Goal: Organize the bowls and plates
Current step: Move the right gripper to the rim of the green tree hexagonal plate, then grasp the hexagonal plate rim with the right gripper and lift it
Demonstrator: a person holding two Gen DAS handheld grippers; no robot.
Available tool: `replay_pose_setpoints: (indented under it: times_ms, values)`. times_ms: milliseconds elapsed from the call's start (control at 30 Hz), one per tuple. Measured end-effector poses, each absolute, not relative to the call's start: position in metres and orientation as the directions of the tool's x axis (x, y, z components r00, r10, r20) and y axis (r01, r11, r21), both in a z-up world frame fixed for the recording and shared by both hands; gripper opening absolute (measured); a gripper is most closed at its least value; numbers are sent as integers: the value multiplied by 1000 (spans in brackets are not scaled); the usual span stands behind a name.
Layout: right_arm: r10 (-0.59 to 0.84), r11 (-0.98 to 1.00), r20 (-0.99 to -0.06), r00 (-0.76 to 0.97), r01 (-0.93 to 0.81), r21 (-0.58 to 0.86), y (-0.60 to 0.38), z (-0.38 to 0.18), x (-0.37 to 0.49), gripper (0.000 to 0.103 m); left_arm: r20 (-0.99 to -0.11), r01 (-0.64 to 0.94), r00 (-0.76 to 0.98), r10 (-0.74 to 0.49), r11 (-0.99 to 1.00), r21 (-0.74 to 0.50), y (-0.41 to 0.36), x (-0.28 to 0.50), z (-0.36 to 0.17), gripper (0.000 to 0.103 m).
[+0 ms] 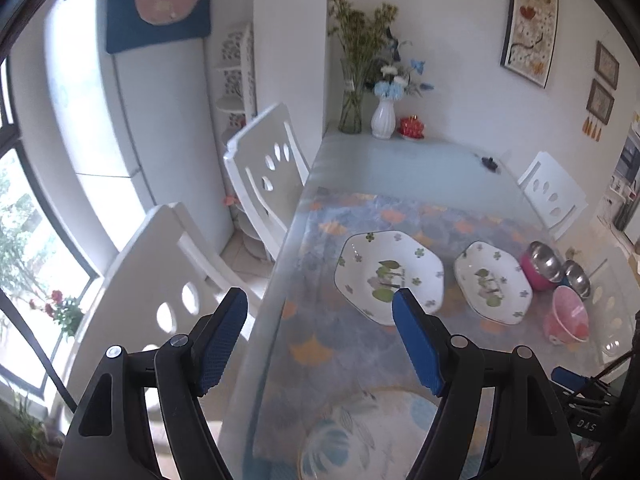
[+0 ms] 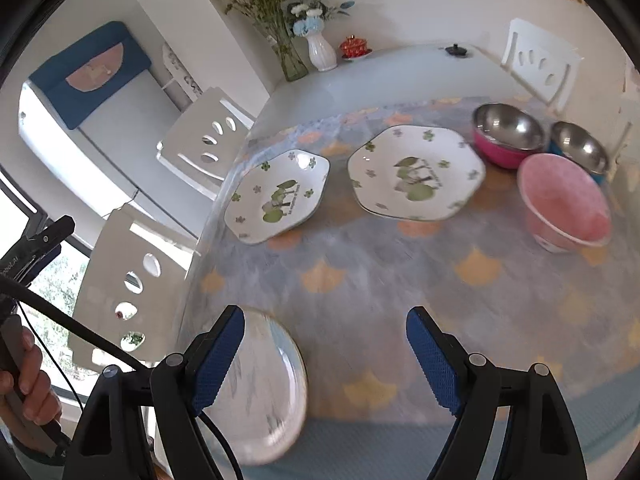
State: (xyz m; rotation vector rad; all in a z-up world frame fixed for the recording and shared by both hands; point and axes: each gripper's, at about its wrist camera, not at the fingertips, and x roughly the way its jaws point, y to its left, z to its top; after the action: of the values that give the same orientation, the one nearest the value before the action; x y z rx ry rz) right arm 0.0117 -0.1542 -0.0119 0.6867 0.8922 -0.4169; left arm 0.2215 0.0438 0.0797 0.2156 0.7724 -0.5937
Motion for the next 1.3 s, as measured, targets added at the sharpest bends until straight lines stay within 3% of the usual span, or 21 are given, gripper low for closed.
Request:
replay_pose_setpoints:
  times_ms: [333,800,967,1200,1233,1267,1300]
  values:
    - [-34,676,-867,498,650,347,-193,-66,113,81,-855,655,291,-430,741,-149,-28,320,-26,72]
    - [29,705,-920,392,644,297,-223,-137,200,80,-907,645,116,-406,725,-242,-84,380,-121,69]
    - [48,713,-921,387,632,303,-227,-151,216,63,-895,641,96,-436,715,-279,-88,389,-130,66]
    - [20,752,-910,414,594,287,-226,-152,230,57,-872,649,93,-481,693,-313,-96,393,-132,66]
    - [12,759,-910,415,589,278,-225,-152,232,54,-865,655,72,-497,677,-335,-99,393,-132,61]
    - [1,767,-910,415,584,267,-223,-152,234,54,-854,665,46,-517,654,-360,-102,390,-132,47]
    - [-9,773,-910,414,581,256,-222,-151,235,52,-856,680,45,-516,643,-352,-106,385,-132,47]
